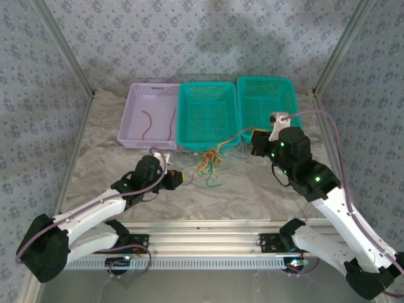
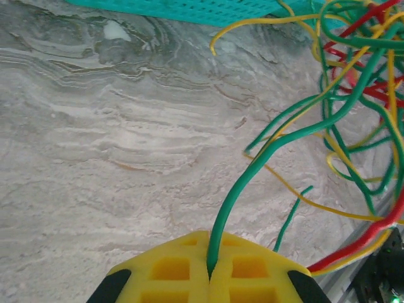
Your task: Untangle the cables
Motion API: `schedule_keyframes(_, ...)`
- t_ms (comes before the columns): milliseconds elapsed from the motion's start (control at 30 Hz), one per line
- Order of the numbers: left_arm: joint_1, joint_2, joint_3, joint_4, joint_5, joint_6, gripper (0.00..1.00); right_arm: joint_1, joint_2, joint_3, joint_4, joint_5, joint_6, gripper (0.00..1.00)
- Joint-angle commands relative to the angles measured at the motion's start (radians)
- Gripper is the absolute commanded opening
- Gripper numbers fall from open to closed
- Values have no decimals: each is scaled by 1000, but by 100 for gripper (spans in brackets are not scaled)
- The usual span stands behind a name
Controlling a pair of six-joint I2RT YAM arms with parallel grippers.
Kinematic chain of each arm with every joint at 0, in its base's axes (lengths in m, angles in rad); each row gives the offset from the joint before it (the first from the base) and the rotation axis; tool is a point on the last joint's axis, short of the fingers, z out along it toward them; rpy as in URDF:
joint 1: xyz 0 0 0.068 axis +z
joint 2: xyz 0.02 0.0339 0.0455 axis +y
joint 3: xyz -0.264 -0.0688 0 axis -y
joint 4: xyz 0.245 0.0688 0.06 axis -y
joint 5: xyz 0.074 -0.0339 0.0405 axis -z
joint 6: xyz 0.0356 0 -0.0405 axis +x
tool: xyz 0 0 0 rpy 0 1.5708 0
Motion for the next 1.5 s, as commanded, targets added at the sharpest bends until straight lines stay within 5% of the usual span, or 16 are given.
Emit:
schedule_keyframes(0,10,-25,-10,-104,-80,21,0,-30,-46,67,-1,76,-42,0)
schedule_keyframes(1100,119,45,62,-301,-221,25,0,-197,-107,224,-147,267,-37,0)
schedule_keyframes(1467,118,51,63,-312,-227,37,0,-231,-120,205,-85,163,2,0)
